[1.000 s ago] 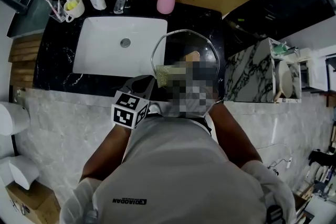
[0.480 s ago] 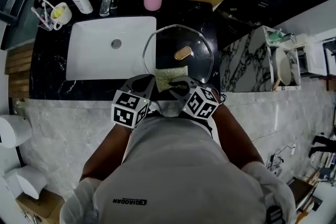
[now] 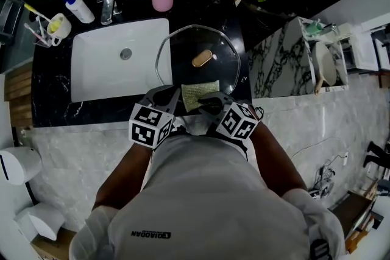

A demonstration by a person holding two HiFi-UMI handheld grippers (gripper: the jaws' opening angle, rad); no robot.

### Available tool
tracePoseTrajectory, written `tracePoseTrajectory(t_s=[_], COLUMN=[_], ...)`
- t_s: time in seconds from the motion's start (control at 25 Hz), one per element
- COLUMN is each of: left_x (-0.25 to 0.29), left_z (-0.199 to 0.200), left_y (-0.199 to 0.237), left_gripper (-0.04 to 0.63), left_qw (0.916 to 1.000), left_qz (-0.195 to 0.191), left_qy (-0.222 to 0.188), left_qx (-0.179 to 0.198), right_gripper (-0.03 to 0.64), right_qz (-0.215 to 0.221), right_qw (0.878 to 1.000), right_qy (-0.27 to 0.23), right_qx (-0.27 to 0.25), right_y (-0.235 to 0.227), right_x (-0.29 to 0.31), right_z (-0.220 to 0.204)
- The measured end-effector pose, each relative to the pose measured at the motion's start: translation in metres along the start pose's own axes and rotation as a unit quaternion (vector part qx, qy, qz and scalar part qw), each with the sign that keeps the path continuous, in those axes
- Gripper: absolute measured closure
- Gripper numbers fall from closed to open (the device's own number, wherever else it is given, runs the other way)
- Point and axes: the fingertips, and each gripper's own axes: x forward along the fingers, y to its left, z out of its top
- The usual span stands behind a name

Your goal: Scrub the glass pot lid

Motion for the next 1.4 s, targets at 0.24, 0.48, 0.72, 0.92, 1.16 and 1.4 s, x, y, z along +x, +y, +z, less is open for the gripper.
tracePoseTrajectory(t_s=[0.24, 0.48, 0.72, 0.92, 1.16, 1.4], left_x=[0.011, 0.020, 0.026, 0.033, 0.040, 0.047], left_z=[0.001, 0.006, 0.017, 0.023, 0.035, 0.049], left_y=[-0.011, -0.017, -0.016, -0.009, -0.004, -0.004], left_gripper=[0.580, 0.580, 0.580, 0.580, 0.580, 0.580], left_qw=[0.9998, 0.9998, 1.0000, 0.9997, 0.9981, 0.9954], left_qz=[-0.013, -0.013, -0.003, 0.021, 0.056, 0.091], left_qy=[0.008, 0.008, 0.001, -0.004, -0.014, -0.017], left_qx=[0.009, 0.008, 0.005, -0.011, -0.025, -0.024], right_gripper=[0.535, 0.535, 0.535, 0.537, 0.538, 0.537], right_qz=[0.012, 0.026, 0.055, 0.057, 0.041, -0.098], right_qw=[0.999, 0.997, 0.997, 0.991, 0.981, 0.973], right_qy=[-0.008, -0.019, -0.022, -0.093, -0.168, -0.139], right_qx=[0.036, 0.063, 0.049, 0.071, 0.089, 0.158], right_y=[0.006, 0.012, 0.011, -0.007, -0.064, -0.186], right_x=[-0.010, -0.018, -0.028, -0.059, -0.111, -0.116], right_z=[-0.012, -0.022, -0.016, 0.005, 0.022, -0.006])
